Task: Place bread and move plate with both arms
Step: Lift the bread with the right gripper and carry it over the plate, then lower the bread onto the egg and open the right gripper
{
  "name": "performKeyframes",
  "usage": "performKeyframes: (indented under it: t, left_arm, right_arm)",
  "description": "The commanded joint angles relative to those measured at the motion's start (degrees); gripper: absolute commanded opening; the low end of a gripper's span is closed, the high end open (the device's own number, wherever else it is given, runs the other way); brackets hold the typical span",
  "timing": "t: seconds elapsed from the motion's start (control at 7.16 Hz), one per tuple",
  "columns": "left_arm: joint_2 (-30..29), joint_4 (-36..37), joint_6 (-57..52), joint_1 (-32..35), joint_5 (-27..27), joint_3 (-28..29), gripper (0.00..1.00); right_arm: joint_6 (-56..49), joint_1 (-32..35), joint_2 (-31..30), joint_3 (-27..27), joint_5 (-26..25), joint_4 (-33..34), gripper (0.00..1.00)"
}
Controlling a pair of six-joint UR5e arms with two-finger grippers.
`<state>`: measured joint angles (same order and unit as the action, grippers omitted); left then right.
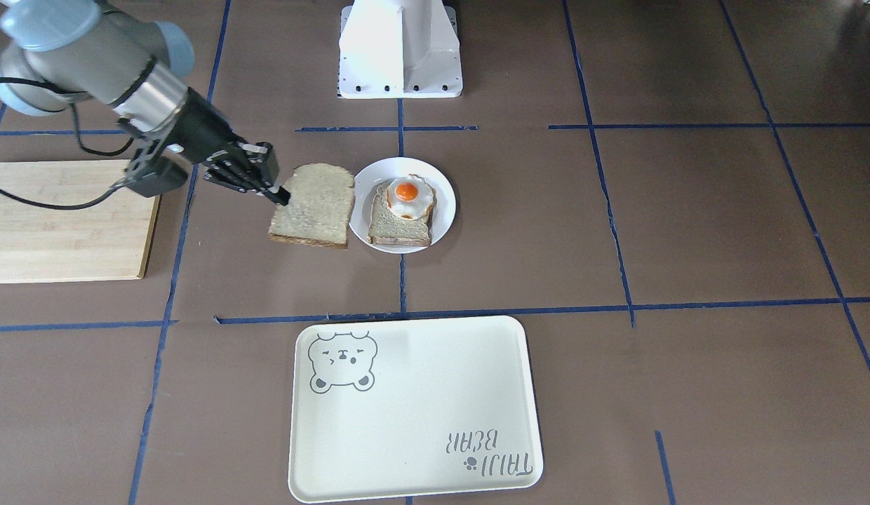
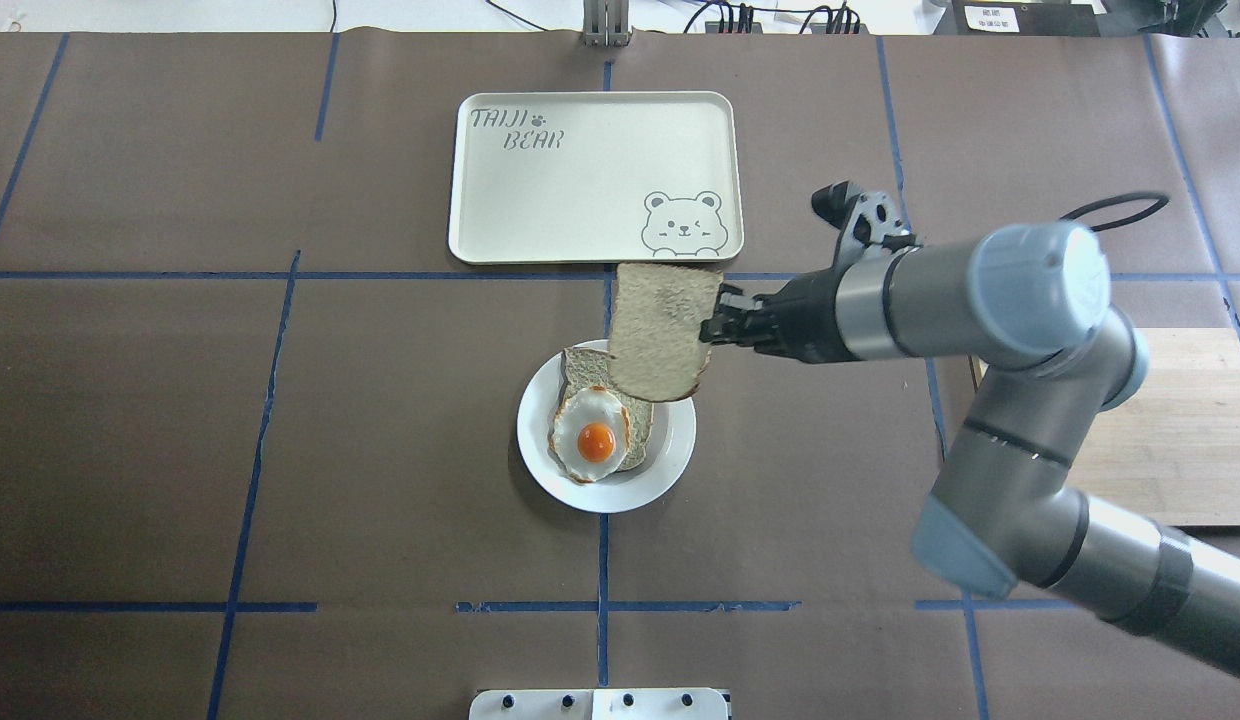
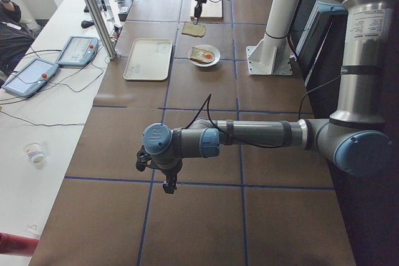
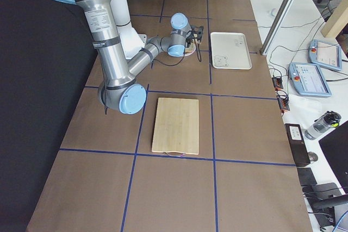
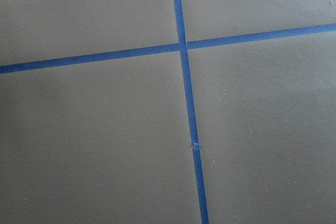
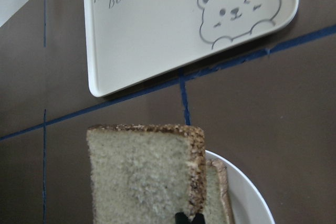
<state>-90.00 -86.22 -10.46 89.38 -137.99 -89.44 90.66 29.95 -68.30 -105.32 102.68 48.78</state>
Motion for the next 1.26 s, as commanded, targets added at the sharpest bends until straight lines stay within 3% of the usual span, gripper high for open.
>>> performKeyframes:
  t: [0.0,0.7,1.12]
  left_arm:
    - [0.0,-0.1,0.0,-0.1,0.0,0.0,1.0]
    - [0.0,0.0,0.0,-0.1,0.0,-0.3,1.0]
    - [-0.1,-0.1,0.0,-0.1,0.0,-0.6,1.0]
  right_arm:
    - [-0.7,-9.0,2.9,4.3,-11.5,-0.1,0.0]
    - [-1.1,-9.1,2.8,7.8,-11.7,0.3,0.0]
    - [-1.1,-10.2,2.9,9.2,-11.7,0.3,0.09]
